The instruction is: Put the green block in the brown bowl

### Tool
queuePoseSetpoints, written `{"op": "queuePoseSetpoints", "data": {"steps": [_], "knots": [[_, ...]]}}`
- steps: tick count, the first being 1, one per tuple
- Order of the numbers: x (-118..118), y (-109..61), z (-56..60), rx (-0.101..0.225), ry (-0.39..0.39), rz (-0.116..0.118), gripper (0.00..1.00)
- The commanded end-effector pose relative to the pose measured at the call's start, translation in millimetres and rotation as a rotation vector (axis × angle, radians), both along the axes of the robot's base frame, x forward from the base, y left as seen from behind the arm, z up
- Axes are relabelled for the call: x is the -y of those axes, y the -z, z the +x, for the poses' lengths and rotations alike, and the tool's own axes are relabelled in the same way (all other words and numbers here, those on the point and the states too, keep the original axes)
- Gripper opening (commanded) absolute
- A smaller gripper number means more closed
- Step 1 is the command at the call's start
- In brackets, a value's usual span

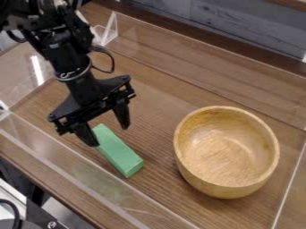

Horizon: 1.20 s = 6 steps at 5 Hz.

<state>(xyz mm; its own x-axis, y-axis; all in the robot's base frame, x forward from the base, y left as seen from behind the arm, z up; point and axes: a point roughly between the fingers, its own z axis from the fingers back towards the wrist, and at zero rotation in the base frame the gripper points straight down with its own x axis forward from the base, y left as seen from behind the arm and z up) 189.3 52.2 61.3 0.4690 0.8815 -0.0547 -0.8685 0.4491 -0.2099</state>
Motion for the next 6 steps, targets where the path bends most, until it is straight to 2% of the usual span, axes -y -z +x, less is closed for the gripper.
{"op": "queuePoseSetpoints", "data": {"steps": [1, 6], "knots": [[-4.7, -4.4, 6.6, 0.032, -0.036, 0.01, 1.0], [-2.4, 3.4, 10.2, 0.026, -0.103, 0.005, 1.0]]}}
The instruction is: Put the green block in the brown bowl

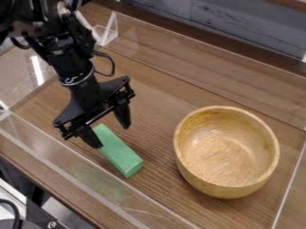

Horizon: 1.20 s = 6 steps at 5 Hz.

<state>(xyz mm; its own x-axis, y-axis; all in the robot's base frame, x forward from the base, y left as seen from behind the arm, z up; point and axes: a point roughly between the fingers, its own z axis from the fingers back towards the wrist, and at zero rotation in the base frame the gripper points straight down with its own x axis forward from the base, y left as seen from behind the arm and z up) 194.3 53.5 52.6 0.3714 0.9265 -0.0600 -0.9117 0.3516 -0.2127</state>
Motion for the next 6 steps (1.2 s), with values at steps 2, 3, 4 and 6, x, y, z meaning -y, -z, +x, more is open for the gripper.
{"op": "queuePoseSetpoints", "data": {"steps": [2, 3, 4, 6], "knots": [[1.1, -1.1, 7.1, 0.024, -0.011, 0.011, 0.0], [3.0, 7.2, 7.1, 0.025, -0.021, 0.01, 1.0], [4.3, 16.0, 7.0, 0.028, -0.032, 0.006, 1.0], [5.7, 25.9, 7.7, 0.03, -0.046, -0.002, 0.0]]}}
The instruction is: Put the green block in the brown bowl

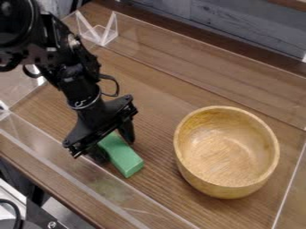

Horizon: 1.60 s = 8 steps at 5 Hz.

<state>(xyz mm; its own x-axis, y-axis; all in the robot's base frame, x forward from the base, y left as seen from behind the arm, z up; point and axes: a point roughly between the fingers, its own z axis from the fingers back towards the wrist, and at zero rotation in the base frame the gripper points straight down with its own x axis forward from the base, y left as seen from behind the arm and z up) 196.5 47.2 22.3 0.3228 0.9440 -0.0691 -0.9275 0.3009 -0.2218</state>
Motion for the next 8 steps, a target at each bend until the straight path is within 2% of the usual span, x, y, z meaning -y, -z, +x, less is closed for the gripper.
{"op": "queuePoseSetpoints", "data": {"steps": [1, 5, 7, 8], "knots": [[0.8, -11.7, 6.5, 0.021, 0.01, 0.01, 0.0], [12.1, -51.0, 11.5, 0.023, 0.041, 0.02, 0.0], [36.1, -73.8, 12.7, 0.048, 0.098, 0.019, 0.0], [51.6, -84.7, 11.6, 0.057, 0.161, 0.021, 0.0]]}}
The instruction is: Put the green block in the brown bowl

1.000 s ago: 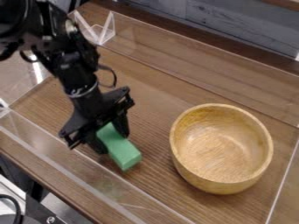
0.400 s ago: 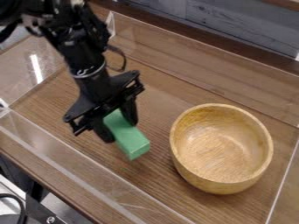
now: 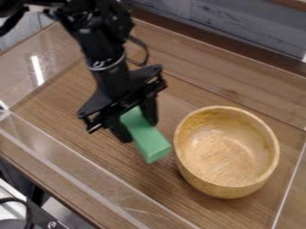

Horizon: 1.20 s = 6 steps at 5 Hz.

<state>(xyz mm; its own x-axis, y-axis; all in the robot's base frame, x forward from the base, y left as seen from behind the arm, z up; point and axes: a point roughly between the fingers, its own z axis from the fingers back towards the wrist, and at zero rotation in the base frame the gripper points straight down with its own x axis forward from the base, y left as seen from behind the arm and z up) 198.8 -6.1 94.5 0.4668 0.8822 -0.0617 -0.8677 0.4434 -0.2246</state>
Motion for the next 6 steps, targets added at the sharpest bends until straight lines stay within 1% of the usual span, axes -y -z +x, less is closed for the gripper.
{"op": "queuePoseSetpoints", "data": {"steps": [1, 3, 4, 6], "knots": [[14.7, -20.7, 9.2, 0.063, 0.082, 0.013, 0.0], [41.8, -30.4, 6.5, 0.085, 0.205, 0.014, 0.0], [46.9, -33.3, 6.7, 0.093, 0.258, 0.013, 0.0], [43.4, -46.5, 3.9, 0.097, 0.387, 0.012, 0.0]]}}
